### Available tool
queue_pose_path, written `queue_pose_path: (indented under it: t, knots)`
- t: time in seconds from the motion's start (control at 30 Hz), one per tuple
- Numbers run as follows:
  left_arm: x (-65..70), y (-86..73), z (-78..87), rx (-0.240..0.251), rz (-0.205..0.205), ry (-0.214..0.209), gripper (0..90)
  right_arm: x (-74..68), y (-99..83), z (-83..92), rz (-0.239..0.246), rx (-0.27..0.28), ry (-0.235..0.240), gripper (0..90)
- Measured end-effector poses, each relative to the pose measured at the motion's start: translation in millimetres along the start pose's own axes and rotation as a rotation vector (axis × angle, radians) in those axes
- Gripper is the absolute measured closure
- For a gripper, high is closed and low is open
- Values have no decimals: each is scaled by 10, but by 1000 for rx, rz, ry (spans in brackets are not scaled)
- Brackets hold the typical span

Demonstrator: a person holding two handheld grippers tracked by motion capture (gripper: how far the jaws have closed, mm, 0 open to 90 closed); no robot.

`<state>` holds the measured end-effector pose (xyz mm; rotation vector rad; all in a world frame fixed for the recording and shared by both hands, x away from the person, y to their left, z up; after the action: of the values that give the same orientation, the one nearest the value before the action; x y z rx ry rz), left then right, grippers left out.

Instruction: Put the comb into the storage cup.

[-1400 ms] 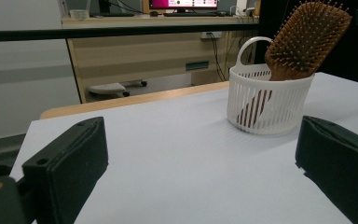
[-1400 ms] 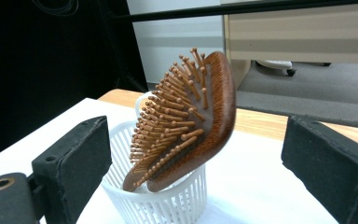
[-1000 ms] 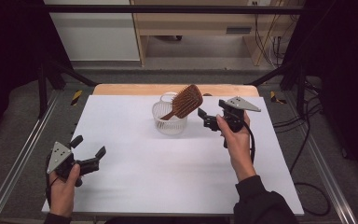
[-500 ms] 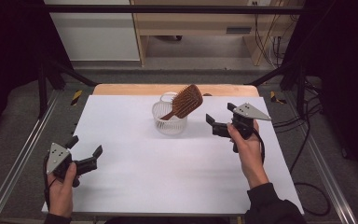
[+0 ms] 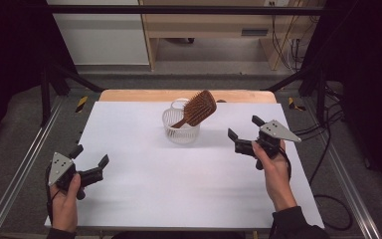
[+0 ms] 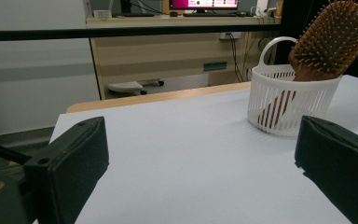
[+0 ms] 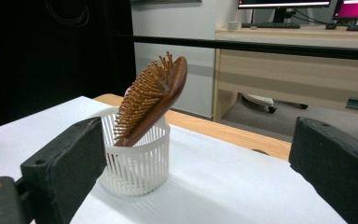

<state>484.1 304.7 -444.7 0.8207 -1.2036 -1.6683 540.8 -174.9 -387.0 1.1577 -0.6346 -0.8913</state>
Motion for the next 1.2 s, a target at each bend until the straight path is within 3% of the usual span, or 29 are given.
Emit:
queue_pose_path:
  t: [0.17,0.6,1.2]
  knots:
    - [-15,-3,-3,0,-1,19,40,69,-64,96,-7,12,-17,39]
    - [71,6,67,10,-11,-58,15,169,-247,313,10,16,-45,33]
    - [72,10,85,18,-4,-79,13,292,-563,541,-20,23,-85,31]
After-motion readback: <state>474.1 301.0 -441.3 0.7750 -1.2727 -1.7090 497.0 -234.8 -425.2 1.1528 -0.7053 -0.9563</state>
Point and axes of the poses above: each handheld gripper's, and its own axes: z roughly backward along the jaws, y roughly out of its top, x roughly to its right, the point moved 6 cm from there along -z, roughly forward along the jaws, and after that the axes turned 10 degrees about -x, right-handed, at the moved point
